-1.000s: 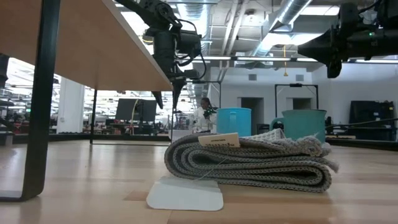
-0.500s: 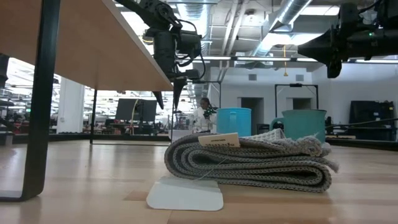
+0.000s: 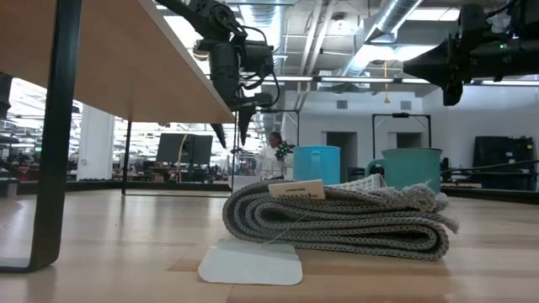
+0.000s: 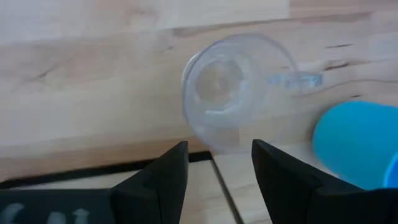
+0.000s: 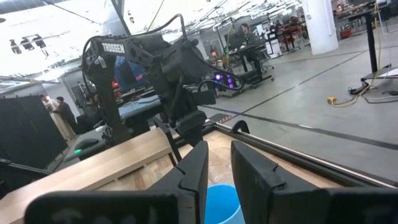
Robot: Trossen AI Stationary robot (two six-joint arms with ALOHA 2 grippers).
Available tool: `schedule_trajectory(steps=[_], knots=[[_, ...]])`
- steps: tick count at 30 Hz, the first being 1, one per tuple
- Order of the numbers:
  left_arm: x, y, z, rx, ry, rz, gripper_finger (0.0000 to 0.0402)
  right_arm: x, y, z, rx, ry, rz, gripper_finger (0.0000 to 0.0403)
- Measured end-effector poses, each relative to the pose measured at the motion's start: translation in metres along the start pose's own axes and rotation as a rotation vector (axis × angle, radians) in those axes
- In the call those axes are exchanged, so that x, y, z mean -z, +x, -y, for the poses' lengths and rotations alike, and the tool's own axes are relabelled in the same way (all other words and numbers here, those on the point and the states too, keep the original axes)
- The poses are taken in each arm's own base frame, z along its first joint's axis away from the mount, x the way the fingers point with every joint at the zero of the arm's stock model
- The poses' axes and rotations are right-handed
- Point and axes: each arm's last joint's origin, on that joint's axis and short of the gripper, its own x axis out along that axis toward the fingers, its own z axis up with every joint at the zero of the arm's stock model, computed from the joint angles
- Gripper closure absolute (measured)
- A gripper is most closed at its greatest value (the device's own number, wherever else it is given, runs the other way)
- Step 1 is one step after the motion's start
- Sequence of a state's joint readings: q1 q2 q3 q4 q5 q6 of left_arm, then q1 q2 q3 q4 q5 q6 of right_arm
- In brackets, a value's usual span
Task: Stack small to large cups/mugs on shelf
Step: Put the transparent mug on the shelf
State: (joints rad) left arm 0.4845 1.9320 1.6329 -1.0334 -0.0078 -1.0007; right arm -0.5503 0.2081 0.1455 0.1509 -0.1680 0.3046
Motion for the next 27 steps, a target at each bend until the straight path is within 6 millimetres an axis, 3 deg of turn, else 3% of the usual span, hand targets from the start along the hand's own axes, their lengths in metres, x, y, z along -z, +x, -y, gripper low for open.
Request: schedule_trajectory(steps=[17, 27], knots=[[-0.004, 0.0, 0.0, 0.015, 0.001, 0.012, 0.0233, 0.0, 0.0, 0.0, -0.014, 0.0, -0.004, 0.031], [-0.006, 0.039, 0.014, 0.048, 0.039, -0.056, 0.0233, 0.0, 0.0, -0.001, -0.019, -0.017, -0.006, 0.031]])
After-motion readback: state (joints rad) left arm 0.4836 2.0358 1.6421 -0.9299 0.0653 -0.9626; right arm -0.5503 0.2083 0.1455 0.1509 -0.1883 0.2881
